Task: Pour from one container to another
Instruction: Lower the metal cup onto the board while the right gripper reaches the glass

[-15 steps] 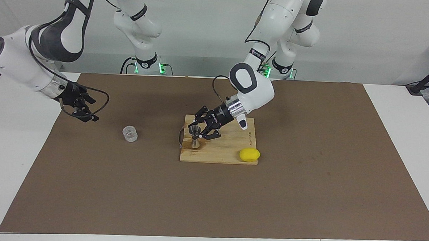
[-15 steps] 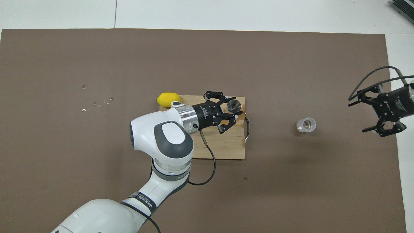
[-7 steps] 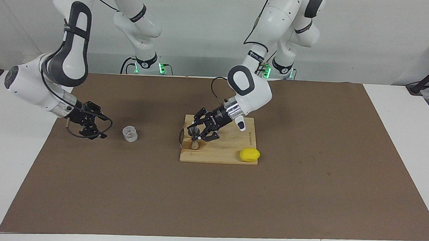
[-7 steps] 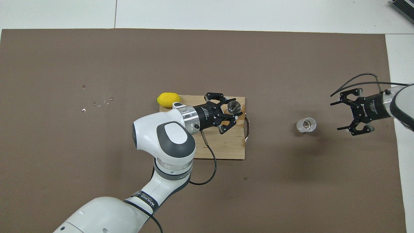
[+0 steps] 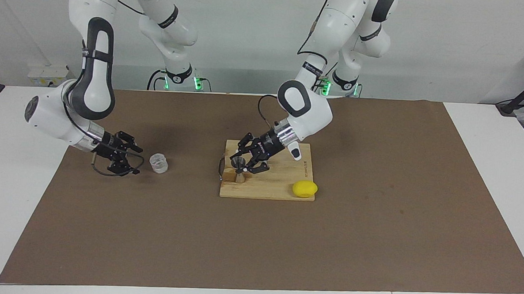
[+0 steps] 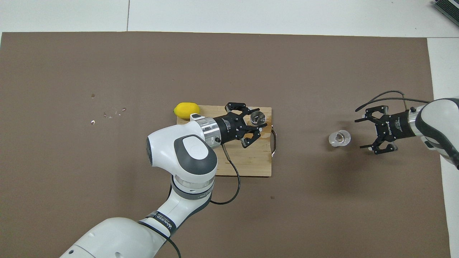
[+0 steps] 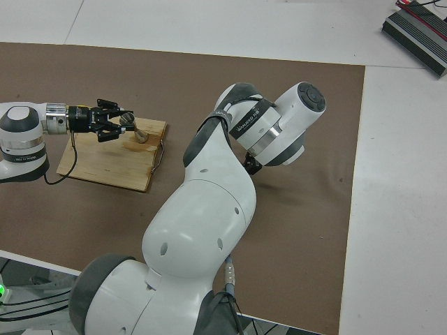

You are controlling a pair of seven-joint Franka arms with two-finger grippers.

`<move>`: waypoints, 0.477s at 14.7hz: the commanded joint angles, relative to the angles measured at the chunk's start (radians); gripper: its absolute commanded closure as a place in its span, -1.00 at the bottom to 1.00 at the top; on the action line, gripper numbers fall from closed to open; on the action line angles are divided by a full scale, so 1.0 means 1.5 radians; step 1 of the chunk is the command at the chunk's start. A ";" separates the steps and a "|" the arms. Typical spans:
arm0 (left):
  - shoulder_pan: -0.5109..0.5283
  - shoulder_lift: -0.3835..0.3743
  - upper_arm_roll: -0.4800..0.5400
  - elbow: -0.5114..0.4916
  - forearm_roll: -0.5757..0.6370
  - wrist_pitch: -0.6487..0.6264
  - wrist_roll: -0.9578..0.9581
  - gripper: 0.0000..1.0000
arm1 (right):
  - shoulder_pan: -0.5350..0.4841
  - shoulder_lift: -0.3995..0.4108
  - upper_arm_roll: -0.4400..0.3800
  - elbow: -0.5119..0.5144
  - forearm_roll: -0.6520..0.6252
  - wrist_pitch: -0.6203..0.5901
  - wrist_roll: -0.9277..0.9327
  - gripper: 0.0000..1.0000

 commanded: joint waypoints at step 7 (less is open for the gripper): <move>-0.028 0.007 0.011 0.011 -0.010 0.027 0.000 -1.00 | -0.001 0.027 0.010 -0.007 0.053 0.011 -0.039 -0.86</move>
